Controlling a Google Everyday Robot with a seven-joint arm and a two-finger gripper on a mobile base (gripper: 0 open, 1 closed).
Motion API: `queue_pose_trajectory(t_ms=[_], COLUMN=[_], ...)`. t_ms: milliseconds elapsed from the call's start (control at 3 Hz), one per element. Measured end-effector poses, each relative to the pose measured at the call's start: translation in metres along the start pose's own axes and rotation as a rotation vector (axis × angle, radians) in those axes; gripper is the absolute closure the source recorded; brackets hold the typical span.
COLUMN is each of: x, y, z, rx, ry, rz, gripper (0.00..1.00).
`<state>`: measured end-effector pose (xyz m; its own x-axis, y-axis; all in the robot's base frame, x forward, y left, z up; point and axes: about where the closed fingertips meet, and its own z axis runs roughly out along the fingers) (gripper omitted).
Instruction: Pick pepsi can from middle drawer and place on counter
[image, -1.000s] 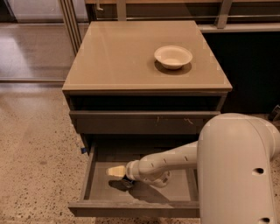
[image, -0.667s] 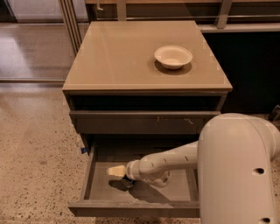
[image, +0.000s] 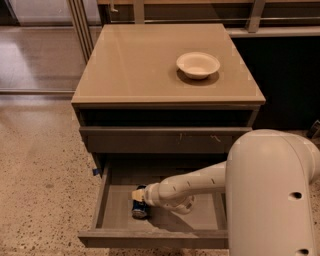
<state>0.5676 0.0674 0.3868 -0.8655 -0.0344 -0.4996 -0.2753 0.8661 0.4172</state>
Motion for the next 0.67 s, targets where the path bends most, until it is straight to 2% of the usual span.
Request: queue_pose_trajectory(t_ms=[667], x=[0.0], y=[0.0], z=[0.0], rx=[0.0], ry=[0.0], rz=[0.0], gripper=[0.88])
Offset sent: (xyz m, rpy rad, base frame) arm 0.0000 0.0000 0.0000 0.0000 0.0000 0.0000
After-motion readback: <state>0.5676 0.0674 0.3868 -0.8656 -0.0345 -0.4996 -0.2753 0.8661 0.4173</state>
